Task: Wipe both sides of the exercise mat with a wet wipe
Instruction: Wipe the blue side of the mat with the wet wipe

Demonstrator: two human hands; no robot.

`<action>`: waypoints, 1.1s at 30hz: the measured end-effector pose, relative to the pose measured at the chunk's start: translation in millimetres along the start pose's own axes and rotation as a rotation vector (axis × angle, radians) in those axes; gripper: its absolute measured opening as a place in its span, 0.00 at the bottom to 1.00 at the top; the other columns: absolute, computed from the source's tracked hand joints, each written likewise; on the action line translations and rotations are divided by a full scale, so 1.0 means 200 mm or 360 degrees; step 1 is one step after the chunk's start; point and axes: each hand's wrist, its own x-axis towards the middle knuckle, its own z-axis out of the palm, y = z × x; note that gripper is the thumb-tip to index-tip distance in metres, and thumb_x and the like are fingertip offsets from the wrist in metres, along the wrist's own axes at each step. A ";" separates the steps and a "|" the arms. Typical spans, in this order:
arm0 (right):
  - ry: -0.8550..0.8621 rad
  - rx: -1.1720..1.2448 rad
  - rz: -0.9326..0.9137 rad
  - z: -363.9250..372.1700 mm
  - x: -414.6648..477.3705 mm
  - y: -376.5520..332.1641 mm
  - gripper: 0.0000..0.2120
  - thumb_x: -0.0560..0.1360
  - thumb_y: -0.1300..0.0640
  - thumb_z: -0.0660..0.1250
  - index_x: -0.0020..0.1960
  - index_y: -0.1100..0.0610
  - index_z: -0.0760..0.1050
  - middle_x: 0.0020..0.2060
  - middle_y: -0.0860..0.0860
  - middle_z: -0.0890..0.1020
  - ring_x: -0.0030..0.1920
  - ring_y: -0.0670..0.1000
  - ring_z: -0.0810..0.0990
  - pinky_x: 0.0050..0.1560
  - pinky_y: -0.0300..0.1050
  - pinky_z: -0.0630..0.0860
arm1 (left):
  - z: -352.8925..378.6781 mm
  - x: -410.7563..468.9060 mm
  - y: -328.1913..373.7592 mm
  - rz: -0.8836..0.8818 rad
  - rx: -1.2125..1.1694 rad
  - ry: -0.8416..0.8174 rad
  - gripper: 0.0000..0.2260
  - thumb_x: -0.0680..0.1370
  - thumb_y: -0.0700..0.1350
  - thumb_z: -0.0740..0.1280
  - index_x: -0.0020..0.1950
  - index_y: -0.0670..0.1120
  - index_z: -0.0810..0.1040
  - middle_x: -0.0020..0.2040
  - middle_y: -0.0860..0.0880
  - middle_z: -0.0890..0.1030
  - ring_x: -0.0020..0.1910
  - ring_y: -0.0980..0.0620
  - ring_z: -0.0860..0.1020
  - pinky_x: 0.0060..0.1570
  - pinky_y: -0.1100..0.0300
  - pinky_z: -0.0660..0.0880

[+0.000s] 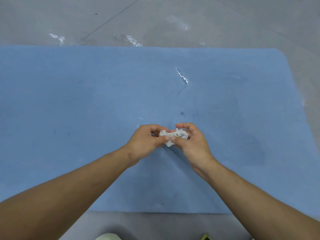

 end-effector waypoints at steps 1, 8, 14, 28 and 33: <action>0.0033 -0.0034 0.0012 0.00 0.00 0.00 0.16 0.75 0.68 0.73 0.58 0.53 0.77 0.51 0.55 0.86 0.51 0.53 0.86 0.56 0.46 0.82 | -0.01 0.00 0.01 -0.0004 -0.0030 0.0010 0.07 0.78 0.37 0.74 0.55 0.42 0.84 0.55 0.37 0.82 0.55 0.39 0.84 0.60 0.50 0.82; 0.0255 0.0001 0.0058 -0.11 0.02 -0.01 0.07 0.78 0.66 0.72 0.52 0.56 0.79 0.44 0.53 0.85 0.41 0.47 0.83 0.46 0.38 0.80 | -0.06 -0.02 0.02 -0.0098 -0.0370 0.0252 0.10 0.77 0.27 0.67 0.48 0.41 0.81 0.46 0.44 0.77 0.47 0.49 0.82 0.51 0.59 0.83; 0.0238 0.0452 0.0105 -0.09 0.00 -0.03 0.05 0.82 0.66 0.66 0.51 0.56 0.75 0.48 0.55 0.83 0.47 0.52 0.85 0.52 0.44 0.83 | -0.05 -0.05 0.03 -0.0211 -0.0632 0.0144 0.11 0.79 0.32 0.66 0.40 0.44 0.73 0.46 0.45 0.79 0.49 0.46 0.82 0.56 0.55 0.82; -0.0011 0.0144 0.0094 -0.01 -0.05 -0.14 0.04 0.84 0.56 0.65 0.53 0.53 0.78 0.36 0.52 0.82 0.29 0.48 0.75 0.28 0.39 0.68 | -0.01 -0.13 0.11 -0.0281 -0.0325 -0.0569 0.20 0.77 0.48 0.74 0.69 0.48 0.80 0.64 0.49 0.83 0.67 0.53 0.79 0.66 0.53 0.76; 0.0143 0.0037 0.0037 -0.01 -0.01 -0.16 0.02 0.81 0.54 0.69 0.49 0.50 0.80 0.42 0.51 0.85 0.36 0.49 0.79 0.29 0.39 0.71 | -0.01 -0.13 0.20 -0.0189 -0.0526 -0.0481 0.17 0.80 0.46 0.69 0.68 0.46 0.81 0.63 0.46 0.84 0.62 0.50 0.83 0.62 0.54 0.79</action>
